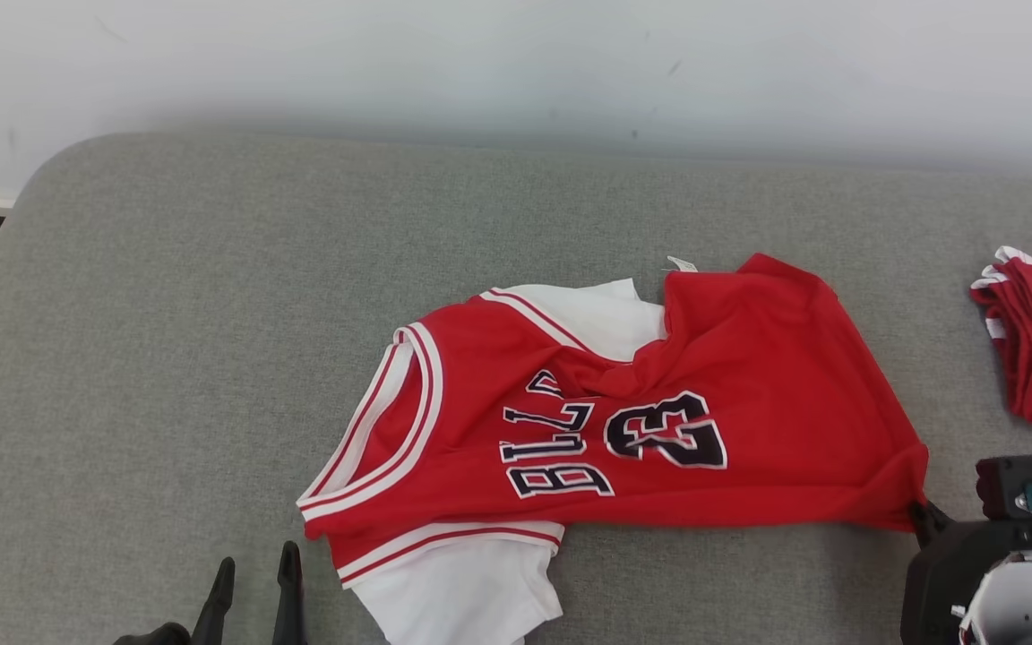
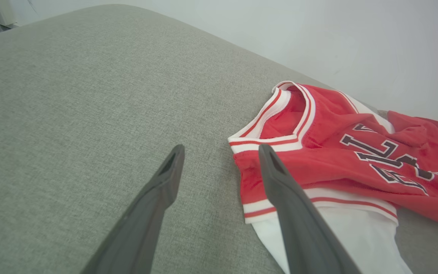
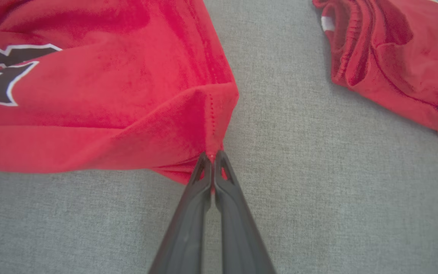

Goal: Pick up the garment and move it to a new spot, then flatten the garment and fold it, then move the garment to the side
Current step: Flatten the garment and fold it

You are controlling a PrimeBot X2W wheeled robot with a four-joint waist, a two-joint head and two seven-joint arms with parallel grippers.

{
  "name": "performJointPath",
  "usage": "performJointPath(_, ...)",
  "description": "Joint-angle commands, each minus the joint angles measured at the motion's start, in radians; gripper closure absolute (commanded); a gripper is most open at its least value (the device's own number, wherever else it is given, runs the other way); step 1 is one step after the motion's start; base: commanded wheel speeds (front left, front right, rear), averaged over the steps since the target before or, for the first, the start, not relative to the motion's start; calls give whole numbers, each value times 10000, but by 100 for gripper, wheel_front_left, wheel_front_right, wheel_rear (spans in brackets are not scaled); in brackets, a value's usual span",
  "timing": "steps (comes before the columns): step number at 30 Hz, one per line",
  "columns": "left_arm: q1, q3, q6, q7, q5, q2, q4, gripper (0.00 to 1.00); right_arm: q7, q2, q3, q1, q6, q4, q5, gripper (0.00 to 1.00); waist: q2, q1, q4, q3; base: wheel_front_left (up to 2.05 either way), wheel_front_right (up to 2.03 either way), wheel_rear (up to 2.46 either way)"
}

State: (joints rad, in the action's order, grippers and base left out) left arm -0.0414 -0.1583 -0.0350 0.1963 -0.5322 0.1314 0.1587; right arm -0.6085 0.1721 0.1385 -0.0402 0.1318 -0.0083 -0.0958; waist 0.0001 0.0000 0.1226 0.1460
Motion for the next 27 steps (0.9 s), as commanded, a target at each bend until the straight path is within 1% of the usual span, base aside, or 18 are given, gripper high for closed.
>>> performJointPath(1,-132,-3,27,-105,-71,54,-4,0,-40,-144,107,240,-26,-109,130,100,-1,0,-28,-41,0,0,0)
performJointPath(2,-187,-24,41,-185,-104,75,-9,0,-54,-237,175,330,-26,-188,158,15,-1,0,-19,-48,0,0,0)
performJointPath(3,-225,-50,68,-274,-166,79,-23,0,-89,-360,318,417,-26,-259,156,0,-1,0,-1,-55,0,0,0)
performJointPath(6,-264,-203,203,-692,-415,42,31,0,-122,-664,635,624,-26,-559,96,0,-1,0,93,-92,0,0,0)
performJointPath(10,-519,-609,622,-1583,-886,-34,168,0,-96,-1012,1248,1004,-26,-1095,-17,0,-1,0,235,-179,0,0,0)
performJointPath(14,-728,-999,931,-2349,-1261,-59,154,0,-105,-1186,1739,1327,-26,-1628,-18,0,-1,0,229,-264,0,0,0)
performJointPath(18,-848,-1435,1124,-2939,-1441,-89,216,0,-130,-1218,1845,1492,-26,-1727,-145,0,-1,0,139,-294,0,0,0)
performJointPath(20,-807,-1596,1074,-3151,-1375,-97,338,0,-119,-1218,1771,1499,-26,-1651,-285,0,-1,0,82,-289,0,0,0)
performJointPath(27,-506,-1950,686,-3555,-939,-37,846,0,-19,-1220,1640,1382,-26,-1532,-454,0,-1,0,-67,-168,0,0,0)
